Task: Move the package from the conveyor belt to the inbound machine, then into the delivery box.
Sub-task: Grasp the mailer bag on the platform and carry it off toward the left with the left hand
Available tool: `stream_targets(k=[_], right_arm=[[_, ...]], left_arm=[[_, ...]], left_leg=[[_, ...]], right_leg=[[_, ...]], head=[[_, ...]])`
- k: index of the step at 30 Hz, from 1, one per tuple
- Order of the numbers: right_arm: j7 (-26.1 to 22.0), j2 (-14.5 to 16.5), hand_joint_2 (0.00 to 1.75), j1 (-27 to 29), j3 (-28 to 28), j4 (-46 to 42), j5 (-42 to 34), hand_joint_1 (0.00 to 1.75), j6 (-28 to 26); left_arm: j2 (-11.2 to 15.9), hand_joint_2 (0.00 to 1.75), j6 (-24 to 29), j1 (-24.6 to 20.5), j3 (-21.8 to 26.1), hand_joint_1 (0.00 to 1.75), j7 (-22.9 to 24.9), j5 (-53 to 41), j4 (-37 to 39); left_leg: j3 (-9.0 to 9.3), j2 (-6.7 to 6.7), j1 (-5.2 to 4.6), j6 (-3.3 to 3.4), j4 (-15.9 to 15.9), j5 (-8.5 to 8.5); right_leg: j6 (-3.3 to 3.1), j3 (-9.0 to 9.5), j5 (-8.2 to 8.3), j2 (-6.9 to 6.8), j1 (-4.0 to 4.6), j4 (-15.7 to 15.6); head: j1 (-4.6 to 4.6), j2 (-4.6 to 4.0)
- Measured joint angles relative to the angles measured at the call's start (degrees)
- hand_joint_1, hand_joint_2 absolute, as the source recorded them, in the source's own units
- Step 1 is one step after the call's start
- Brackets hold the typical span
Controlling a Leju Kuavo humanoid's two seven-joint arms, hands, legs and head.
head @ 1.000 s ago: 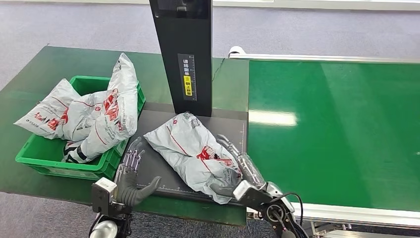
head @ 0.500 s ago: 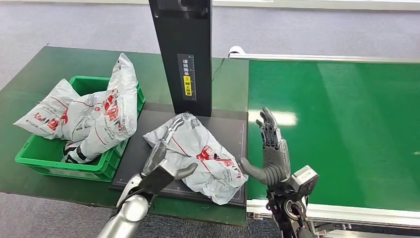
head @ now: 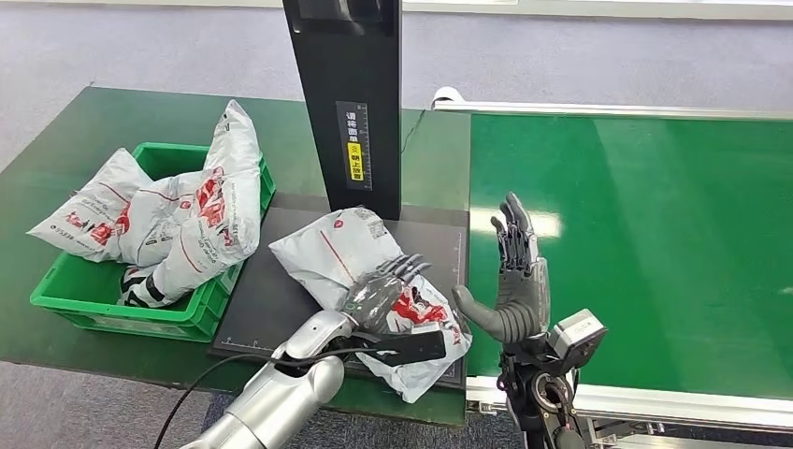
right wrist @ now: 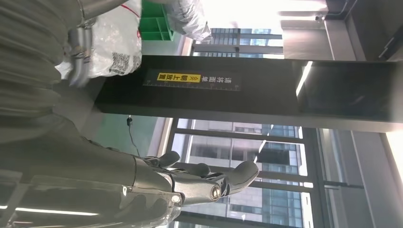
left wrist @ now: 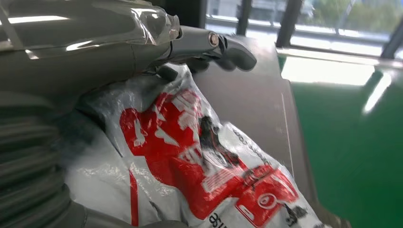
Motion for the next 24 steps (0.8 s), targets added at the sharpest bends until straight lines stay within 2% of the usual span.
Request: stream_targets(k=[3, 10, 11, 14, 15, 17, 24], right_arm=[[0.00, 0.44, 1.75, -0.37, -0.43, 0.64, 0.41, 0.00, -0.70], [0.01, 0.75, 1.75, -0.38, -0.96, 1.13, 0.52, 0.00, -1.21], [0.01, 0.76, 1.75, -0.38, -1.01, 1.16, 0.52, 0.00, -1.21], [0.01, 0.78, 1.75, -0.38, -1.14, 1.26, 0.52, 0.00, -1.21], [0.01, 0.78, 1.75, -0.37, -1.19, 1.28, 0.53, 0.00, -1.25], [0.01, 0.79, 1.75, -0.32, -1.35, 1.29, 0.60, 0.00, -1.32], [0.08, 0.87, 1.75, 0.39, -1.98, 0.81, 0.93, 0.00, -1.34]], left_arm=[[-0.91, 1.75, -3.20, -2.68, -0.81, 0.00, -0.04, -0.85, 4.58], [-1.98, 1.75, -3.32, -5.07, -0.84, 0.03, -0.27, -0.64, 9.30], [-2.07, 1.75, -3.32, -5.25, -0.84, 0.38, -0.27, -0.63, 9.63], [-2.28, 1.75, -3.30, -5.52, -0.85, 1.64, -0.32, -0.60, 10.37], [-2.30, 1.75, -3.13, -5.41, -0.85, 1.71, -0.37, -0.58, 10.50], [-2.28, 1.75, -2.24, -4.91, -0.84, 1.74, -0.47, -0.60, 10.58], [-1.81, 1.75, -0.49, -3.59, -0.39, 1.75, -0.46, -1.12, 9.86]], left_leg=[[0.16, -0.20, 0.00, 0.01, -0.01, 0.00], [0.53, -0.26, -0.07, 0.05, -0.02, -0.01], [0.58, -0.26, -0.08, 0.06, -0.02, -0.01], [0.71, -0.27, -0.10, 0.06, -0.02, -0.01], [0.74, -0.28, -0.11, 0.06, -0.02, -0.01], [0.78, -0.29, -0.11, 0.07, -0.02, 0.00], [0.83, -0.24, -0.11, 0.07, -0.02, 0.00]], right_leg=[[0.04, 0.28, -0.05, -0.20, -0.03, 0.00], [0.09, 0.77, -0.07, -0.26, -0.15, -0.02], [0.09, 0.83, -0.07, -0.26, -0.15, -0.02], [0.09, 0.96, -0.07, -0.27, -0.16, -0.03], [0.09, 0.99, -0.07, -0.27, -0.16, -0.03], [0.09, 1.02, -0.07, -0.29, -0.16, -0.03], [0.08, 1.03, -0.06, -0.24, -0.15, -0.02]], head=[[0.01, 0.00], [0.02, 0.00], [0.01, 0.00], [0.01, 0.00], [0.01, 0.00], [0.01, 0.00], [0.00, 0.00]])
